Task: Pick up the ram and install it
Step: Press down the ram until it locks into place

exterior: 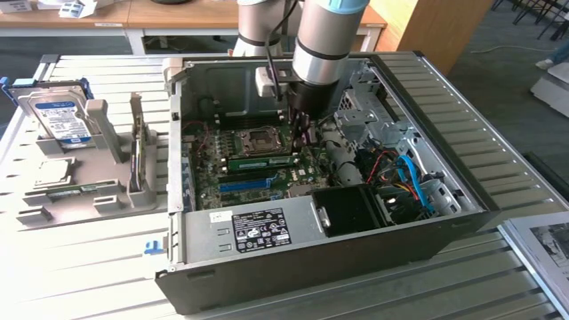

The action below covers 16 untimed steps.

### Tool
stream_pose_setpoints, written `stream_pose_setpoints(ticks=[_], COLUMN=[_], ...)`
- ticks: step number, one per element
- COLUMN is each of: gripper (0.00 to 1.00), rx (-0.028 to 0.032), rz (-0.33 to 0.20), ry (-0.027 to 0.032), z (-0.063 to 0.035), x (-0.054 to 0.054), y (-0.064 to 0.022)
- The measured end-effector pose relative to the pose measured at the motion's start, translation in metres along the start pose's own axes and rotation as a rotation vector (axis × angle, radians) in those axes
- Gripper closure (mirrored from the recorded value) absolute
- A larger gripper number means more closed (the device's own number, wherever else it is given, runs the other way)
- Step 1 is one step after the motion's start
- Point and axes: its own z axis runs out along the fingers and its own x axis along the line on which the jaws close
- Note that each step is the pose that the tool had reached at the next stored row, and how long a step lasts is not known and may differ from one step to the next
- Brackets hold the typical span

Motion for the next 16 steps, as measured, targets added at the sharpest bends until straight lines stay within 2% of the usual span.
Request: stream_pose_setpoints(ticks=[8, 16], gripper=[0.9, 0.9], rx=[0.0, 0.0], rz=[0.0, 0.0], ry=[-0.0001, -0.0001], z=[-0.0062, -0.0066], x=[-0.0002, -0.0002], y=[0.0002, 0.001])
